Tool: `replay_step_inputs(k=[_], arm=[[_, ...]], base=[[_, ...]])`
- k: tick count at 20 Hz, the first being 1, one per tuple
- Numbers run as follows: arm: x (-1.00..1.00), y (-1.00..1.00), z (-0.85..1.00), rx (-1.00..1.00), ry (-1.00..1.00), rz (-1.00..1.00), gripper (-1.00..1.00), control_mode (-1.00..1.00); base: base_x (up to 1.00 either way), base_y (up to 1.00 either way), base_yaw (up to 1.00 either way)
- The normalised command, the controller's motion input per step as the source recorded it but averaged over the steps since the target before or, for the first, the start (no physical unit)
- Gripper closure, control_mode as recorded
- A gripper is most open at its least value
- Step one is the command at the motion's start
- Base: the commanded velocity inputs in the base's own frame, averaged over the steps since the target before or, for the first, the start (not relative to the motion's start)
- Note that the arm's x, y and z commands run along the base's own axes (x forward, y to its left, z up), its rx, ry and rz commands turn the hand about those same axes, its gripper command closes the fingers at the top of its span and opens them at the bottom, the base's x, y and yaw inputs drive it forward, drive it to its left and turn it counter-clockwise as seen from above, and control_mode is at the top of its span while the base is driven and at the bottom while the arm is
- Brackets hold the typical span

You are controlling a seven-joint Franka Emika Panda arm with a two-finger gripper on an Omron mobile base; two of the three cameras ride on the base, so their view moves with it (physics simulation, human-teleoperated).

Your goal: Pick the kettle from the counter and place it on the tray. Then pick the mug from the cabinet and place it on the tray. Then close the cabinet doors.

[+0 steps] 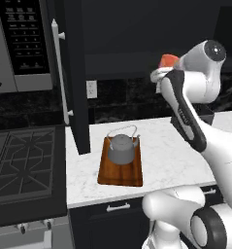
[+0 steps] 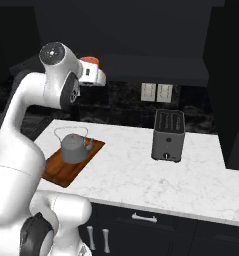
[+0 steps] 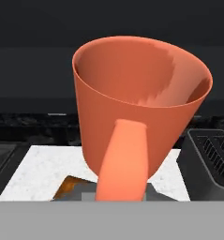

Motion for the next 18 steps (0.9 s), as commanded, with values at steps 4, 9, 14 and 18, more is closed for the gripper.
replay_step_inputs(k=[4, 9, 14, 18], arm=[[-0.75, 0.0, -0.07, 0.0, 0.0, 0.93, 1.0, -1.0], [-0.8, 0.25, -0.25, -0.06, 0.0, 0.85, 1.0, -1.0], [-0.35, 0.57, -0.23, -0.15, 0.06, 0.3, 1.0, -1.0], [-0.07, 0.5, -0.45, -0.16, 0.05, 0.12, 1.0, -1.0]], base=[[0.0, 0.0, 0.0], [0.0, 0.0, 0.0], [0.0, 0.0, 0.0], [0.0, 0.0, 0.0]])
